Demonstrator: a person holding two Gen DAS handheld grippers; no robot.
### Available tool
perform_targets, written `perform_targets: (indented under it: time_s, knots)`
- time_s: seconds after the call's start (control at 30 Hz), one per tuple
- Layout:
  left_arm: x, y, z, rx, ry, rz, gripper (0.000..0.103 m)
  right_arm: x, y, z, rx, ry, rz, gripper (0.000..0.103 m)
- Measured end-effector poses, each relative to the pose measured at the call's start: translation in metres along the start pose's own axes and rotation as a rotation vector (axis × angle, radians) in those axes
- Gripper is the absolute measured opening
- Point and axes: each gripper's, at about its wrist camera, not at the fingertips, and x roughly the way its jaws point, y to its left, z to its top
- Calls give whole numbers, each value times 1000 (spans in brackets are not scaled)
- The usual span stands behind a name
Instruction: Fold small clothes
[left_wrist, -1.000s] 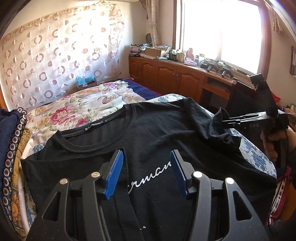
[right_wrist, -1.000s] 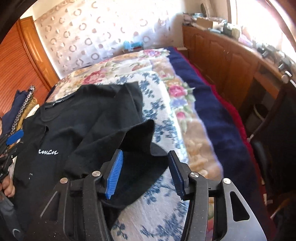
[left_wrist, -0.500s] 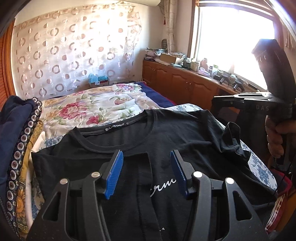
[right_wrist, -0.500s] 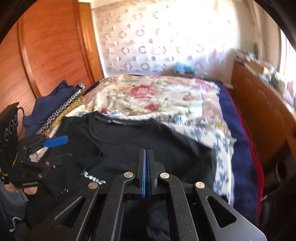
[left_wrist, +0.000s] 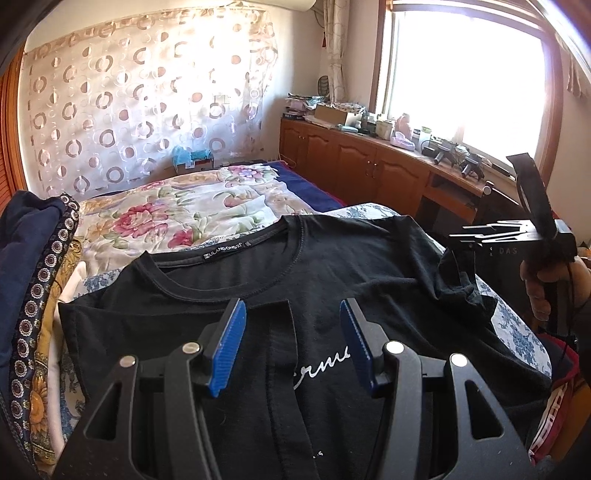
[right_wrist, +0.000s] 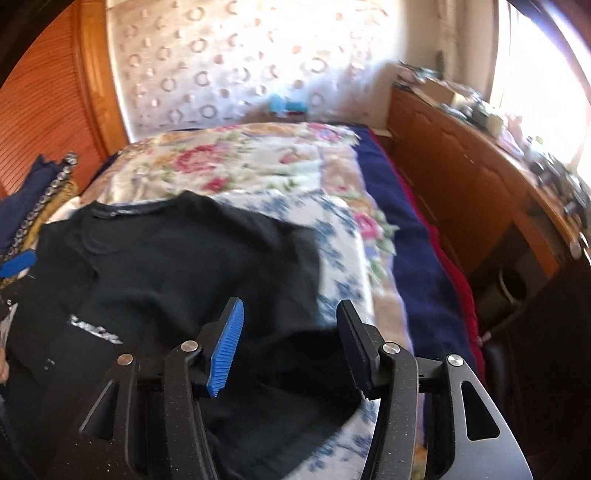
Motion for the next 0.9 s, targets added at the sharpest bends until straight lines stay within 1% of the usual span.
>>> perform_targets:
  time_s: [0.07,0.13,0.27,0.33,0.4,0.43,0.47,0.5,0.57,0.7,0.77,0.9]
  knots:
    - [0,0,0,3,3,-3,53,2,-11,-7,42,22,5,58]
    - [1,-2,0,7,5,-5,53,8,-18,-9,71,51,29,58]
    - [2,-2,-1,12,9,-5,53,12,-20,-9,93,63,76,58]
    - [2,-2,-1,11,11,-3,53,14,-21,-7,90,65,90,51]
    - [2,-1,-1,9,12,-3,53,17,-19,-4,81,70,96,27]
    - [2,-2,-1,10,12,-3,53,18,-18,-3,75,75,95,23]
    - [2,-2,-1,10,12,-4,53,19,-18,-4,70,77,94,12]
    - [1,-2,-1,10,12,-4,53,19,-17,-4,62,80,95,6]
    - [2,-1,-1,13,11,-4,53,17,-14,-5,45,76,96,2]
    - [0,0,-1,12,2,0,53,2,-2,1,7,35,124,1]
    - [-1,1,0,5,-5,6,53,-12,14,10,-32,-1,149,1]
    - [-6,10,0,-28,-30,25,53,-28,59,40,-125,-58,241,1]
